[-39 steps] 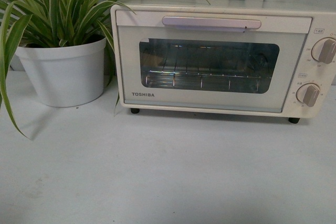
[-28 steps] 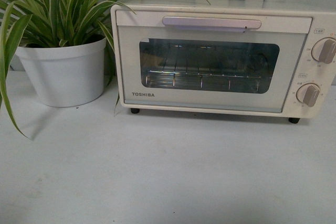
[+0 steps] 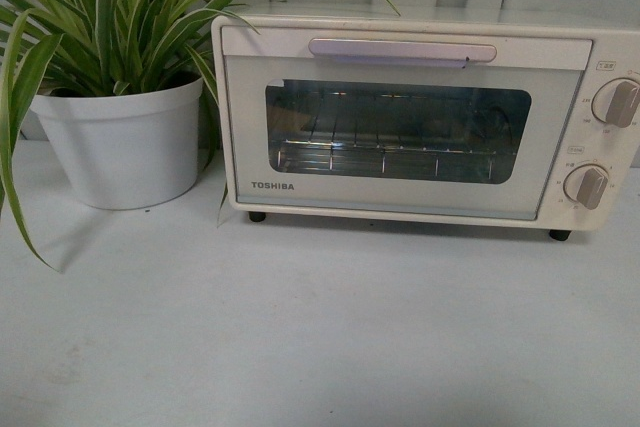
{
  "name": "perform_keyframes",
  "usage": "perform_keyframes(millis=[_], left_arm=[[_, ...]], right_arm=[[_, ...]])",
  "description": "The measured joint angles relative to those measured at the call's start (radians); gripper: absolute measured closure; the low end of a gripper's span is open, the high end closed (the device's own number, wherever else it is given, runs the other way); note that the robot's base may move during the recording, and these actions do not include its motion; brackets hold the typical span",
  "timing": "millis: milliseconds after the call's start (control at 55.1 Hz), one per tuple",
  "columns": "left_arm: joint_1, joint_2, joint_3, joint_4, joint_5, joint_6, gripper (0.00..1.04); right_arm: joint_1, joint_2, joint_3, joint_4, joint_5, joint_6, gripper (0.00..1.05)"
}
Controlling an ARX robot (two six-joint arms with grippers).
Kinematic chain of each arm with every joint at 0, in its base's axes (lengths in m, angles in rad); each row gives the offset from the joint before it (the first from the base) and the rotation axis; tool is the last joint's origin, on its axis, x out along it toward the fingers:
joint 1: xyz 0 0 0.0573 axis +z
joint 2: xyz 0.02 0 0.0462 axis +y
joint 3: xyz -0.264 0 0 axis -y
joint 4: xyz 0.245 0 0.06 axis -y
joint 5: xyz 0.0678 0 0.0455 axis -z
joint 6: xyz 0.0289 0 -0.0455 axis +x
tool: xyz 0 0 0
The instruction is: Open oven
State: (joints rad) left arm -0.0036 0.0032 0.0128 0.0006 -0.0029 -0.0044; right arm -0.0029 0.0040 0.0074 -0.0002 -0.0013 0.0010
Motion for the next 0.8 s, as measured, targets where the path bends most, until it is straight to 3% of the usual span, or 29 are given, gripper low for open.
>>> perform_keyframes(millis=[127,254,490,798], left_arm=[[-0.048,0.048,0.008,-0.036,-0.083,-0.082,0.06],[-0.119,0.173,0.046,-0.021,-0.08,-0.229,0.06],[-0.253,0.652,0.185,0.244,-0.006,-0.646,0.06],[-0.403,1.219,0.377,0.503,-0.041,-0.937,0.06]], right_arm=[[0.0,0.0,0.0,0.0,0.0,0.0,0.09],[0.0,0.0,0.0,0.0,0.0,0.0,0.09],[0.0,0.0,0.0,0.0,0.0,0.0,0.09],[0.0,0.0,0.0,0.0,0.0,0.0,0.09]])
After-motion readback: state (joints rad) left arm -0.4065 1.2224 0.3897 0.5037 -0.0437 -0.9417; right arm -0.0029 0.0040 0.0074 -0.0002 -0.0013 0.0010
